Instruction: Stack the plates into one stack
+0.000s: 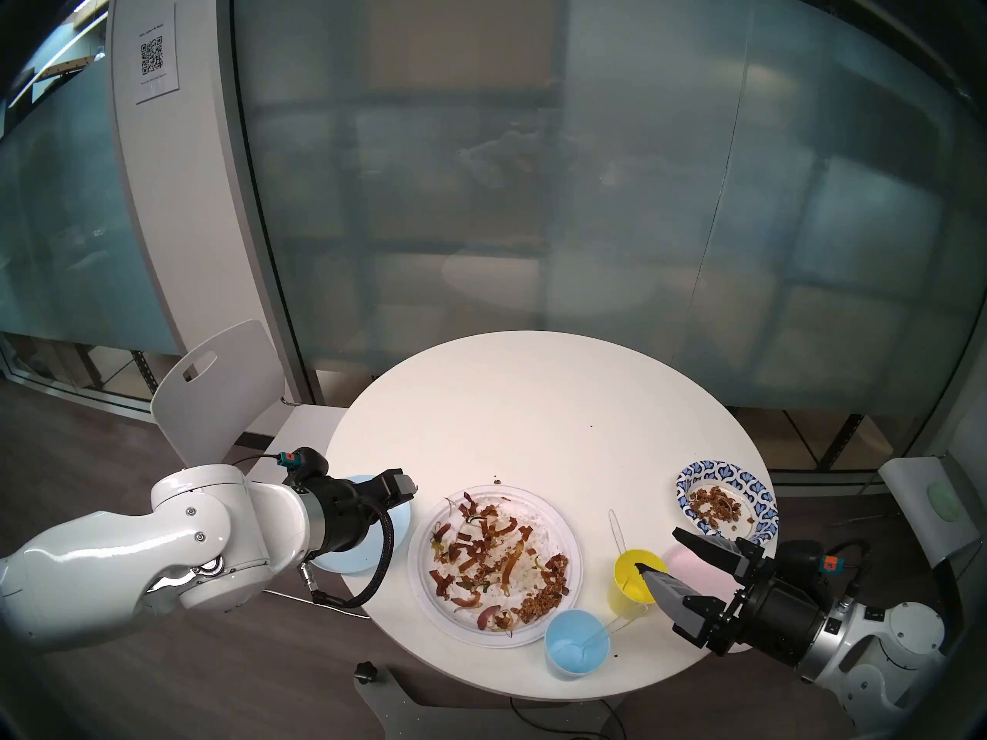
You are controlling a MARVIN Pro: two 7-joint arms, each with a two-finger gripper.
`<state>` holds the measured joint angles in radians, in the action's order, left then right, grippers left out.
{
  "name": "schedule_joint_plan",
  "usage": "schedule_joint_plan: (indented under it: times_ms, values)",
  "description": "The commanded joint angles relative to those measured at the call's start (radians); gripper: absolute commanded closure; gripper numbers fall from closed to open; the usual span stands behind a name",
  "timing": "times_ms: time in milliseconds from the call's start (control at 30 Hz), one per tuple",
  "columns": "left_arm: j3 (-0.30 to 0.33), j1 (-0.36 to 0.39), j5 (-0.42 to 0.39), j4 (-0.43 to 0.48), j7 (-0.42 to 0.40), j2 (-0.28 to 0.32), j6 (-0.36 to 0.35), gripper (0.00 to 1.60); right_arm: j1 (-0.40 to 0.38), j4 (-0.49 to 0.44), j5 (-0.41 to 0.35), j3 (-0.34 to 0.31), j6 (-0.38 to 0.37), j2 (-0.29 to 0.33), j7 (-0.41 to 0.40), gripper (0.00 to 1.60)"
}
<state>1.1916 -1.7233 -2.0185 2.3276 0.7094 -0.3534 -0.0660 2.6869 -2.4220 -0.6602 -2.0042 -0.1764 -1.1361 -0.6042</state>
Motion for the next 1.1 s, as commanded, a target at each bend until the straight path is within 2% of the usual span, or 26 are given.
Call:
schedule_joint_plan:
  times_ms: [0, 33, 67, 100, 233, 333, 400, 1067]
  values:
    - [0.005, 0.007, 0.001, 0.006, -0.003, 0.000, 0.001, 0.00, 0.108, -0.021, 0.015, 0.022, 0.075, -0.063, -0.039, 0.08]
    - [0.005, 0.007, 0.001, 0.006, -0.003, 0.000, 0.001, 0.00, 0.121, -0.021, 0.020, 0.020, 0.086, -0.071, -0.043, 0.09]
    - [0.005, 0.007, 0.001, 0.006, -0.003, 0.000, 0.001, 0.00, 0.132, -0.021, 0.025, 0.018, 0.097, -0.078, -0.047, 0.30]
    - [0.004, 0.008, 0.001, 0.006, -0.003, 0.000, 0.002, 0.00, 0.140, -0.021, 0.027, 0.017, 0.106, -0.084, -0.050, 0.40]
    - [0.003, 0.009, 0.000, 0.006, -0.003, 0.001, 0.002, 0.00, 0.174, -0.021, 0.047, 0.011, 0.152, -0.110, -0.060, 0.31]
    - [0.002, 0.009, 0.000, 0.006, -0.004, 0.001, 0.003, 0.00, 0.193, -0.021, 0.056, 0.011, 0.185, -0.128, -0.072, 0.06]
    - [0.002, 0.010, 0.000, 0.006, -0.004, 0.002, 0.003, 0.00, 0.193, -0.021, 0.060, 0.019, 0.202, -0.139, -0.085, 0.00]
    - [-0.004, 0.015, -0.002, 0.006, -0.005, 0.006, 0.007, 0.00, 0.193, -0.021, 0.173, 0.068, 0.274, -0.264, -0.102, 0.00]
